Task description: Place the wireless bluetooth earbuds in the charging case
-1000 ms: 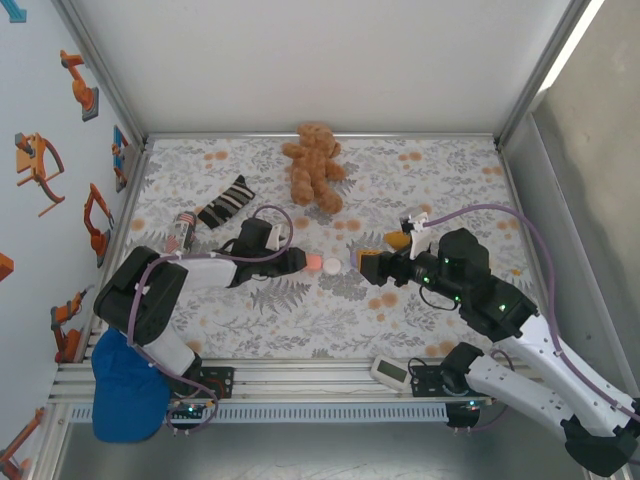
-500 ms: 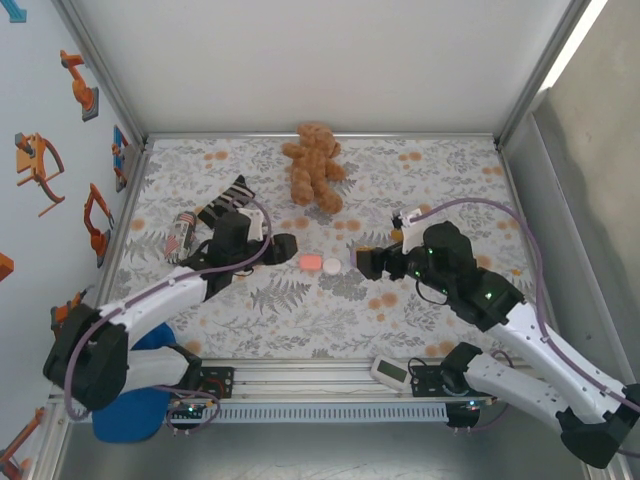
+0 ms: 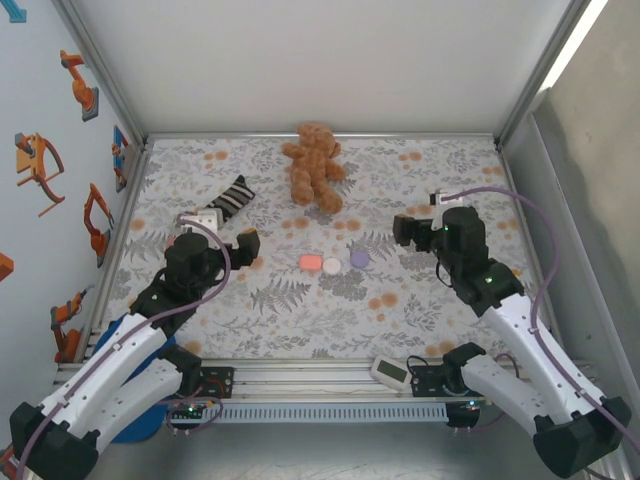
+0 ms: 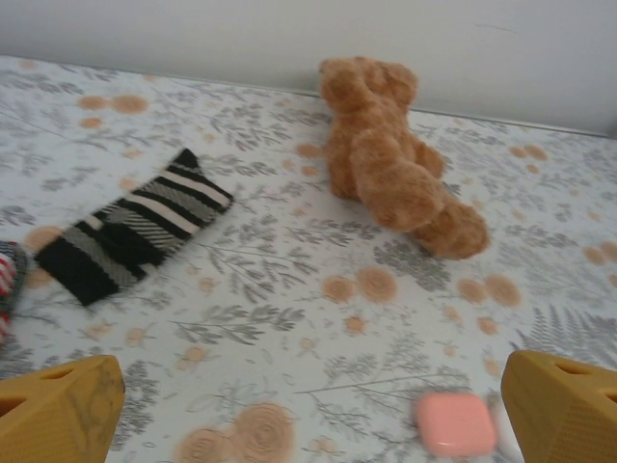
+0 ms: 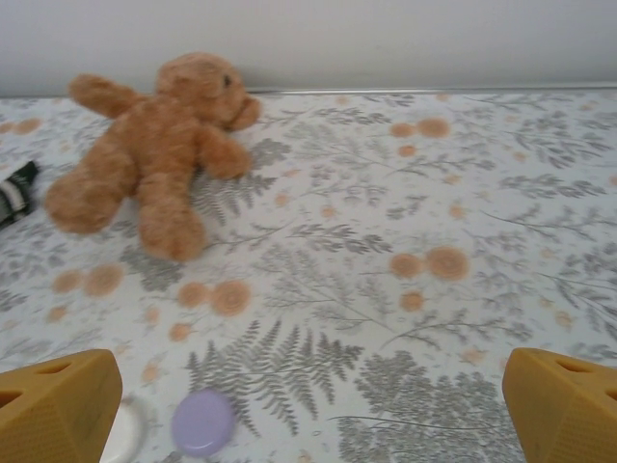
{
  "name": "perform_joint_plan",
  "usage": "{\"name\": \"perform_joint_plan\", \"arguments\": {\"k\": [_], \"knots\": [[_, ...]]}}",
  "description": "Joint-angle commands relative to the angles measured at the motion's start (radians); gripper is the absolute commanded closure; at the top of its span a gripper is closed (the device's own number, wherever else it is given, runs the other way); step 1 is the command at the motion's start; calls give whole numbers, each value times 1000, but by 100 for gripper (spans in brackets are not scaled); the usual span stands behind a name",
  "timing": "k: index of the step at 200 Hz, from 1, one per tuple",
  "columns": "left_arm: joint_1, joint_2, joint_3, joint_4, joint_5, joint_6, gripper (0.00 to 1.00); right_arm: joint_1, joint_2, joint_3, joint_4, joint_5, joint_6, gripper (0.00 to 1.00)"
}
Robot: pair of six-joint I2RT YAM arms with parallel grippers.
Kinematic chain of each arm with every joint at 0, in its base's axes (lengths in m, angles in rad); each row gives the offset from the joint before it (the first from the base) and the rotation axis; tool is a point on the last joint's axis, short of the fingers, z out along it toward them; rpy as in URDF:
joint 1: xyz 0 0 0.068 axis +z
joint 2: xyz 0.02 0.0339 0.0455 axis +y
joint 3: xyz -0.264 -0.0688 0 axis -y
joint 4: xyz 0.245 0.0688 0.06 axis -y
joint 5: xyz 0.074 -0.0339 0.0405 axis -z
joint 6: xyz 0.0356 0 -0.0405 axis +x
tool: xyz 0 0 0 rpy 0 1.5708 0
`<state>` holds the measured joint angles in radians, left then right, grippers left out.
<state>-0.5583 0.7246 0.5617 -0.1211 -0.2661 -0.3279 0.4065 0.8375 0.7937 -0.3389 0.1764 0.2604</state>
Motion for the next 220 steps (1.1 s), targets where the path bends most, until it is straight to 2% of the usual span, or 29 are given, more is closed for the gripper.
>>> {"name": "perform_joint_plan", "arguments": {"k": [1,54,77,120,167,220], "knots": [[17,-31,-41,11,-158,99,3,-67,-12,-56,80,45,-24,0],[99,-76,-185,233,-266,169,4,-215,46,-216,299,64,-77,0],[145,-63,-241,307,-338,148,4,-252,88,-304,461,70,-109,0],[222,-21,-304,412,-376,139,4,-308,220,-405,716,71,-156,0],[286,28,-317,492,-377,198,4,-345,437,-470,1056,65,-201,0],[360,124,-328,612,-296,259,4,-401,571,-453,1182,-26,-209,0]]}}
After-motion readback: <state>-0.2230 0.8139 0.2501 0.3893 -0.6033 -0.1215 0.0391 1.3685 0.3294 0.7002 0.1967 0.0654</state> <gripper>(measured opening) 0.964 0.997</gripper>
